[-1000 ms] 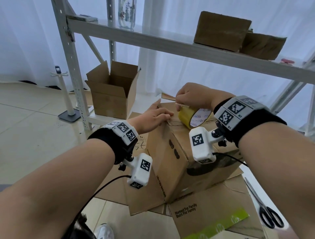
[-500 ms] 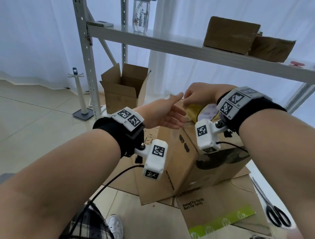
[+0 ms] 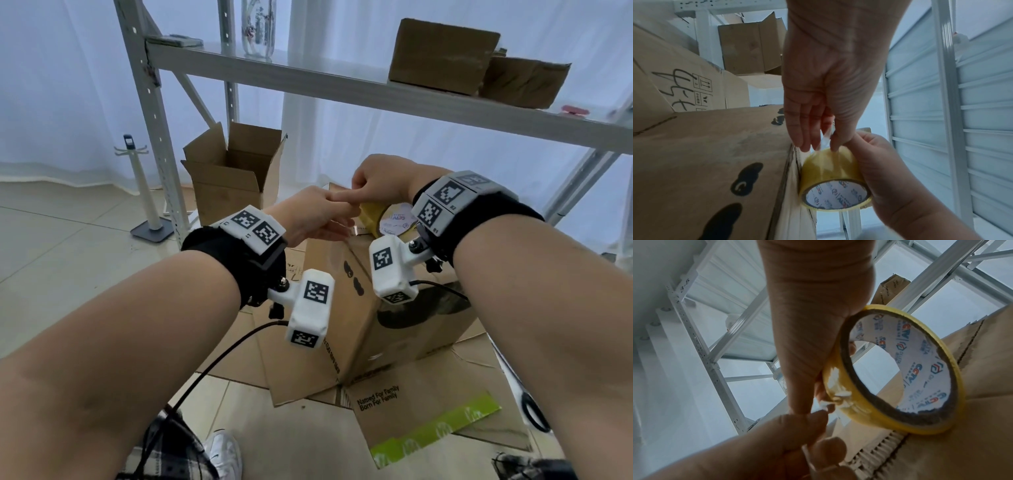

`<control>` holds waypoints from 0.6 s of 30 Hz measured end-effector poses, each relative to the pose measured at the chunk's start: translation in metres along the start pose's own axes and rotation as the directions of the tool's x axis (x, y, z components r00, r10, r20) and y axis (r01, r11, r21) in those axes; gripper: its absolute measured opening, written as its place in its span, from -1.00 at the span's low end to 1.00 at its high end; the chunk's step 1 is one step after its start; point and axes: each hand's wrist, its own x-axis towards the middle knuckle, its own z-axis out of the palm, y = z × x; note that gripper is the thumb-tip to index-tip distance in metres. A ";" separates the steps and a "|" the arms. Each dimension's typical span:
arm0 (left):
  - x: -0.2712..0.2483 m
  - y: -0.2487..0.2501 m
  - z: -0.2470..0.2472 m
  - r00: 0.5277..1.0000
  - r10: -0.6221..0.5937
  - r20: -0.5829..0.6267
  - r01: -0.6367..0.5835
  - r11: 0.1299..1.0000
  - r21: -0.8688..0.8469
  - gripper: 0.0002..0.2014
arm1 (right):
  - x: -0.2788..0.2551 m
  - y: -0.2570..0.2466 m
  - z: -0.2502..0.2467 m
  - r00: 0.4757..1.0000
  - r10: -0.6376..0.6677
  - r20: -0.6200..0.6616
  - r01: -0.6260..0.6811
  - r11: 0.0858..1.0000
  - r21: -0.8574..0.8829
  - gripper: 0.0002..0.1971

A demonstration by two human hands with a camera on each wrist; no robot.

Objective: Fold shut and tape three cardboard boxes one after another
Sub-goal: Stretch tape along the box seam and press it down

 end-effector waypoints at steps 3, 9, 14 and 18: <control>-0.001 0.001 -0.002 0.999 -0.048 -0.009 0.048 0.999 -0.017 -0.87 | -0.001 0.000 0.002 0.999 -0.004 -0.035 0.004 1.000 -0.006 -0.47; -0.001 0.002 0.000 0.997 -0.072 -0.034 0.071 0.996 -0.050 -0.83 | -0.001 -0.002 0.003 0.996 0.043 -0.080 -0.040 0.999 0.030 -0.61; -0.001 -0.007 -0.006 0.996 -0.068 -0.061 0.062 0.993 -0.101 -0.93 | -0.004 -0.001 0.005 0.994 0.037 -0.105 -0.036 0.999 0.011 -0.83; -0.002 -0.019 -0.011 0.994 -0.069 -0.079 0.064 0.997 -0.053 -0.93 | -0.009 -0.004 0.005 0.949 -0.033 -0.313 0.098 0.976 0.195 -0.88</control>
